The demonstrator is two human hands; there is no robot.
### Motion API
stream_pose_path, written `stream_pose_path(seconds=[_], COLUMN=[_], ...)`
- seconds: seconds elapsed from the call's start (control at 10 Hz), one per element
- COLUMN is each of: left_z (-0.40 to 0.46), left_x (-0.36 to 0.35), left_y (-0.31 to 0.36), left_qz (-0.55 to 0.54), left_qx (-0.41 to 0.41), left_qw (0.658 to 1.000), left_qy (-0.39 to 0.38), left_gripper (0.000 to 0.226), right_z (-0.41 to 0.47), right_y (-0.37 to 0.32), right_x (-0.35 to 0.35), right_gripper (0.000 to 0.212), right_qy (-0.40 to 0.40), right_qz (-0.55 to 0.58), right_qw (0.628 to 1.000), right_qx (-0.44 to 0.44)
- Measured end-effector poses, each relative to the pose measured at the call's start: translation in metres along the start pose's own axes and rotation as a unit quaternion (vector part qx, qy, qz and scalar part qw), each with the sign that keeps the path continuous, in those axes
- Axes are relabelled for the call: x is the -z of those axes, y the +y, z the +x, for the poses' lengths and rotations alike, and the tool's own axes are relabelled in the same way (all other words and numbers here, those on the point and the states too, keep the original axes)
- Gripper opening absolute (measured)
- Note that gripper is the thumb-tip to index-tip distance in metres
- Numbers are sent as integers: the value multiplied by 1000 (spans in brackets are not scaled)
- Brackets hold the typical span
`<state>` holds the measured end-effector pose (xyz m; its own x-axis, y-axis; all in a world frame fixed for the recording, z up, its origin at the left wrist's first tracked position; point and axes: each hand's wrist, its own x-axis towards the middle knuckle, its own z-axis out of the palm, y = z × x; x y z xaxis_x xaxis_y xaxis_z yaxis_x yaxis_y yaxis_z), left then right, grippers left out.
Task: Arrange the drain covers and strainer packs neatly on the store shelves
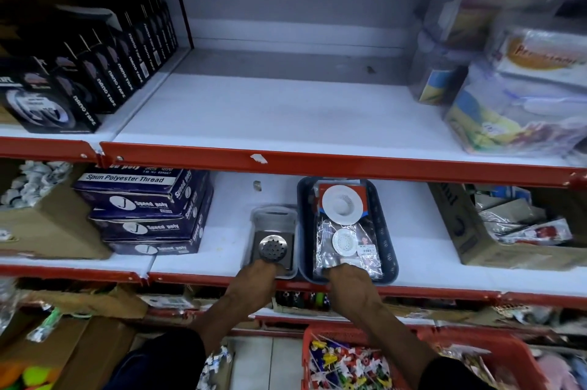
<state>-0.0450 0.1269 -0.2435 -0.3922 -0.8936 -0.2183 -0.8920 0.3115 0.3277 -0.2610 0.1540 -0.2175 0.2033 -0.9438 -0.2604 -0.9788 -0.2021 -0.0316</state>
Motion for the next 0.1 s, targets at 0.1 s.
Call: stream_pose_path(seconds=[0.1], left_z=[-2], left_x=[25], left_y=[15], left_qz=[69], left_qx=[-32], left_qw=[994], left_qy=[80], left_gripper=[29], right_z=[-6], right_y=[4], right_x=[20], right_gripper=[41], right_qy=[102], right_qz=[56], right_qw=[993], right_qx=[2])
